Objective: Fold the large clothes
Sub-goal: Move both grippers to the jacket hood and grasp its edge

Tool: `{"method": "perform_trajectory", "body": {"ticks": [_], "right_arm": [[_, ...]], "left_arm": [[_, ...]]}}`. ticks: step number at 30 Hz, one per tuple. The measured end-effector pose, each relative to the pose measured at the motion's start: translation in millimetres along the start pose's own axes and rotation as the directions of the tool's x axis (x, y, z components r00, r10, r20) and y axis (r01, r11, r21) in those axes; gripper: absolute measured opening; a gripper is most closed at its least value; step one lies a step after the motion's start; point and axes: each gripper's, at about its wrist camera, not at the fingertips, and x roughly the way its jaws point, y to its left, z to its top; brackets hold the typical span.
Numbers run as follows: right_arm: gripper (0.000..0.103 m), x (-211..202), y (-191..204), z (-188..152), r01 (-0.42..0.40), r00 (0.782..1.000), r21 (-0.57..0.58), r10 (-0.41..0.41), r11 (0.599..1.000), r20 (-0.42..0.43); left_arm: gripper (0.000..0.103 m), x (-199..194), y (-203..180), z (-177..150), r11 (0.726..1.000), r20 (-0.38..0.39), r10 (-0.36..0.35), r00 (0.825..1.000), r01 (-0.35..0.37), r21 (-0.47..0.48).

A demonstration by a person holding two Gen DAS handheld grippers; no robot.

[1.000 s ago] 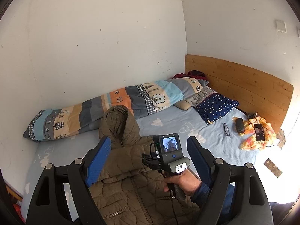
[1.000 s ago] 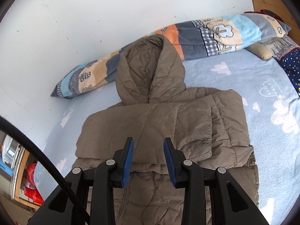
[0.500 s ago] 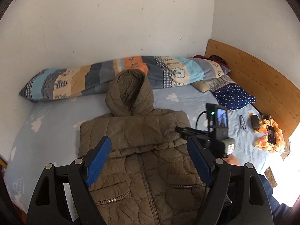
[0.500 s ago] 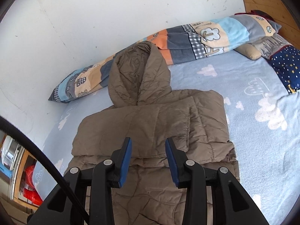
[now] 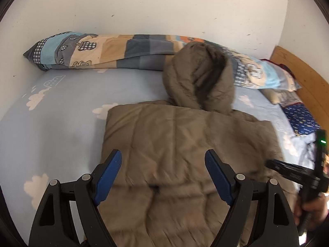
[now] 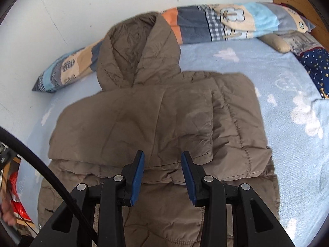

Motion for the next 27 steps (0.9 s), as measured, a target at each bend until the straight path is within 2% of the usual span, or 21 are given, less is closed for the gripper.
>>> {"method": "perform_trajectory", "body": {"ticks": [3,4,5,8,11,15,18,20,24,27], "right_arm": [[0.040,13,-1,0,0.016,0.999,-0.004,-0.016,1.000,-0.038],[0.040,13,1,2,0.019,0.999,-0.013,-0.019,1.000,-0.045],[0.040,10,2,3,0.014,0.999,-0.024,-0.015,1.000,-0.043],[0.040,-15,11,8,-0.016,1.000,-0.066,0.016,0.998,0.011],[0.042,-39,15,27,-0.045,0.996,-0.075,0.050,0.996,0.069],[0.053,-56,20,82,-0.031,0.994,-0.057,0.037,0.998,0.107],[0.067,-51,21,132,-0.052,0.992,-0.025,0.054,0.998,0.111],[0.067,-36,22,162,-0.047,0.995,-0.022,0.049,0.999,0.088],[0.067,5,23,219,0.001,0.997,-0.053,0.003,0.999,0.073],[0.067,43,17,252,-0.007,0.999,-0.055,0.009,0.998,0.040]], "left_arm": [[0.082,52,13,-6,1.000,-0.091,0.016,0.996,-0.016,0.003],[0.082,67,17,-9,0.998,-0.142,0.060,0.988,-0.057,0.023],[0.082,72,18,-10,0.997,-0.157,0.077,0.985,-0.073,0.030],[0.082,62,17,2,0.999,-0.121,0.035,0.992,-0.033,0.022],[0.082,48,16,27,0.999,-0.063,-0.026,0.998,0.028,0.022],[0.082,58,16,70,0.998,-0.064,-0.067,0.996,0.068,0.013],[0.082,82,8,109,0.994,-0.123,-0.107,0.987,0.107,-0.001],[0.082,103,6,137,0.992,-0.154,-0.123,0.980,0.121,-0.021],[0.083,139,-6,189,0.996,-0.163,-0.069,0.984,0.076,0.037],[0.083,169,-13,219,0.994,-0.166,-0.097,0.981,0.103,0.030]]}}
